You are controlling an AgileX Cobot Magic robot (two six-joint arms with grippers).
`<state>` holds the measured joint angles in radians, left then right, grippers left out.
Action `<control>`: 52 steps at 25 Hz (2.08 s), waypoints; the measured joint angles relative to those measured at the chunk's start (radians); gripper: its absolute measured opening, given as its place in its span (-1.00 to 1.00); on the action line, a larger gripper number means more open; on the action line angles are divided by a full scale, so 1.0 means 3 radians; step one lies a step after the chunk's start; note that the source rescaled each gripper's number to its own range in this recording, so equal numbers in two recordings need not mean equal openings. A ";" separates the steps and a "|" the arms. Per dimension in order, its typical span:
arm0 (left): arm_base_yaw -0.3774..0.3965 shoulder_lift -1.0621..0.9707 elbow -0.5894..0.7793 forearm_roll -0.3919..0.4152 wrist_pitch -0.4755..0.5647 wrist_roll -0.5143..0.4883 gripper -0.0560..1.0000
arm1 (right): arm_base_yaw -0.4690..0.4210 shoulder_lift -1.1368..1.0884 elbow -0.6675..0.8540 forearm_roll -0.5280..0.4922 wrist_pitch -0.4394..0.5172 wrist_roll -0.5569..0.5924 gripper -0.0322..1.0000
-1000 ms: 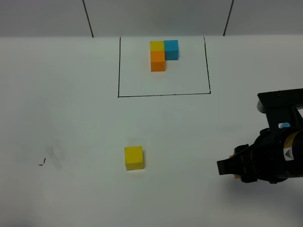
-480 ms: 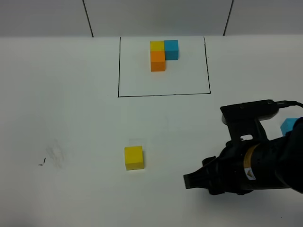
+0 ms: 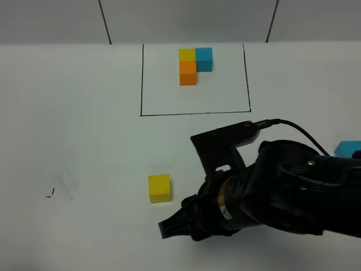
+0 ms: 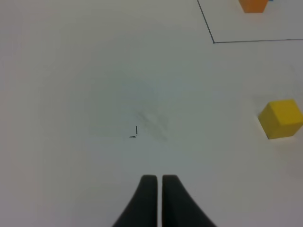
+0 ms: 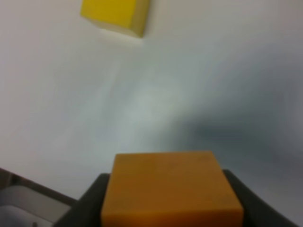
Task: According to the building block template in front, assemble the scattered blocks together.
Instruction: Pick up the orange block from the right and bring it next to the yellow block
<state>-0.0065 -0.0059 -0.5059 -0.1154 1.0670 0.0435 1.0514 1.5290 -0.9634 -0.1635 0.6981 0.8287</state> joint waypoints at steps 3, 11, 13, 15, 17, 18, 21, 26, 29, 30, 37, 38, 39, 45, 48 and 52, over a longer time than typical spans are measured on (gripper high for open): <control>0.0000 0.0000 0.0000 0.0000 0.0000 0.0000 -0.88 | 0.0051 0.0198 -0.0129 0.0003 -0.0070 0.0000 0.08; 0.0000 0.0000 0.0000 0.0000 0.0000 0.0000 -0.88 | 0.0060 0.0537 -0.0253 0.0014 -0.0490 0.0023 0.08; 0.0000 0.0000 0.0000 0.0000 0.0000 0.0000 -0.88 | 0.0060 0.0618 -0.0312 0.0014 -0.0518 0.0023 0.08; 0.0000 0.0000 0.0000 0.0000 0.0000 0.0000 -0.88 | 0.0060 0.0697 -0.0385 0.0011 -0.0522 0.0023 0.08; 0.0000 0.0000 0.0000 0.0000 0.0000 0.0000 -0.88 | 0.0060 0.0783 -0.0457 0.0005 -0.0519 0.0023 0.08; 0.0000 0.0000 0.0000 0.0000 0.0000 0.0000 -0.88 | 0.0060 0.0817 -0.0498 0.0002 -0.0514 0.0023 0.08; 0.0000 0.0000 0.0000 0.0000 0.0000 0.0000 -0.88 | 0.0060 0.0956 -0.0620 -0.0018 -0.0455 0.0023 0.08; 0.0000 0.0000 0.0000 0.0000 0.0000 0.0000 -0.88 | 0.0060 0.1156 -0.0758 -0.0151 -0.0276 0.0023 0.08; 0.0000 0.0000 0.0000 0.0000 0.0000 0.0000 -0.88 | 0.0060 0.1164 -0.0761 -0.0168 -0.0254 0.0023 0.08; 0.0000 0.0000 0.0000 0.0000 0.0000 0.0000 -0.88 | 0.0060 0.1164 -0.0761 -0.0167 -0.0253 0.0023 0.08; 0.0000 0.0000 0.0000 0.0000 0.0000 0.0000 -0.88 | 0.0060 0.1197 -0.0761 -0.0160 -0.0295 0.0239 0.08; 0.0000 0.0000 0.0000 0.0000 0.0000 0.0000 -0.88 | 0.0060 0.1221 -0.0764 -0.0163 -0.0347 0.0242 0.08; 0.0000 0.0000 0.0000 0.0000 0.0000 0.0000 -0.88 | 0.0060 0.1249 -0.0764 -0.0163 -0.0389 0.0249 0.08; 0.0000 0.0000 0.0000 0.0000 0.0000 0.0000 -0.88 | 0.0060 0.1418 -0.0857 -0.0153 -0.0398 0.0401 0.08; 0.0000 0.0000 0.0000 0.0000 0.0000 0.0000 -0.88 | 0.0060 0.1419 -0.0974 -0.0149 -0.0297 0.0428 0.08; 0.0000 0.0000 0.0000 0.0000 0.0000 0.0000 -0.88 | 0.0060 0.1419 -0.1067 -0.0156 -0.0248 0.0448 0.08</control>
<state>-0.0065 -0.0059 -0.5059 -0.1154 1.0670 0.0435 1.0695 1.9547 -1.2836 -0.2103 0.6238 0.9631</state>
